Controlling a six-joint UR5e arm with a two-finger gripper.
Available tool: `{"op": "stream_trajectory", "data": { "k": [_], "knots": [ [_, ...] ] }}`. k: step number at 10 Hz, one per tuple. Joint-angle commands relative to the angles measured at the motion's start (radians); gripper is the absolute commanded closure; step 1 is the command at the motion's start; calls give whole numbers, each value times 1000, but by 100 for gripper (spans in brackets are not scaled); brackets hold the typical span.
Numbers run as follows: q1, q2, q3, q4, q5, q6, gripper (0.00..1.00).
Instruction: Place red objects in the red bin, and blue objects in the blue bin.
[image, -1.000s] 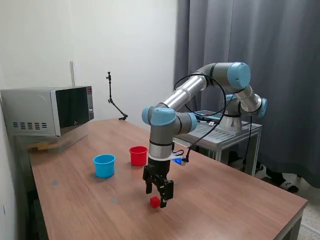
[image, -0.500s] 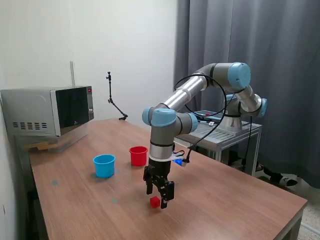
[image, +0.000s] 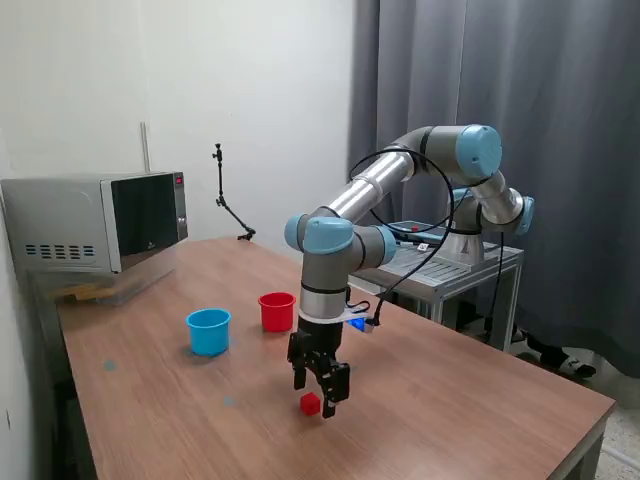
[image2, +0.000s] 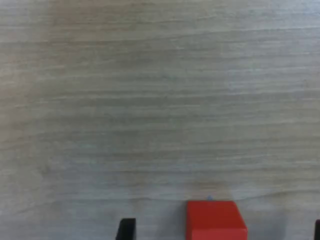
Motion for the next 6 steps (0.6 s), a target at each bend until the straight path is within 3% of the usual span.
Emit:
{"op": "stream_trajectory", "data": {
  "k": [1, 2, 3, 6],
  "knots": [
    [0, 0, 2, 0, 2, -1, 0],
    [0, 0, 2, 0, 2, -14, 0],
    [0, 0, 2, 0, 2, -15, 100],
    [0, 0, -1, 0, 1, -17, 100]
  ]
}}
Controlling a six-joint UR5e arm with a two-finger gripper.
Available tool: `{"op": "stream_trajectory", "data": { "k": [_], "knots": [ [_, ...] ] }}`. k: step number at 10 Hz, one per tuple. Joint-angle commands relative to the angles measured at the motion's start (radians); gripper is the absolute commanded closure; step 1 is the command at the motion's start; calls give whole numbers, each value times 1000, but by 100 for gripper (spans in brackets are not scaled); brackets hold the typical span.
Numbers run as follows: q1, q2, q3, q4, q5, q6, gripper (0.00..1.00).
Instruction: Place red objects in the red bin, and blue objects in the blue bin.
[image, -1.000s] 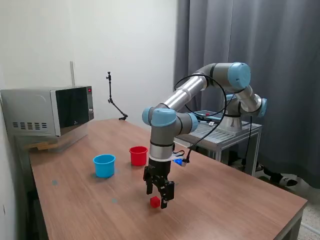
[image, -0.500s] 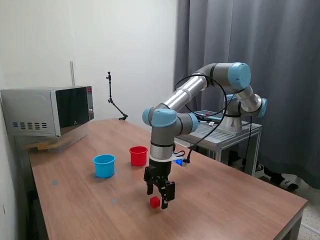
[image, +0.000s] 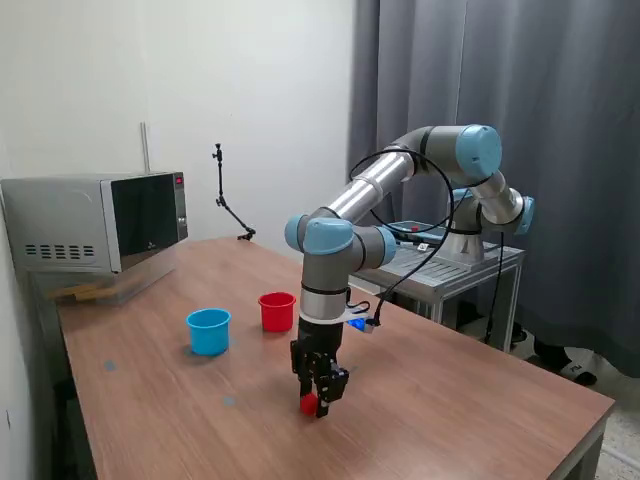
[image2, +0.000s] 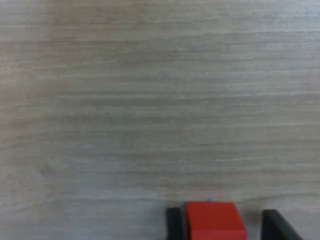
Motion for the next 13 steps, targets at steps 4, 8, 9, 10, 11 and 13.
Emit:
{"op": "stream_trajectory", "data": {
  "k": [4, 8, 9, 10, 11, 13],
  "knots": [
    [0, 0, -3, 0, -5, -2, 100],
    [-12, -119, 44, 8, -86, 9, 100],
    [-30, -171, 103, 8, -90, 12, 100],
    [-58, -220, 185, 8, -100, 33, 100],
    [-78, -248, 242, 8, -132, 52, 100],
    [-116, -328, 323, 8, -148, 66, 100]
  ]
}}
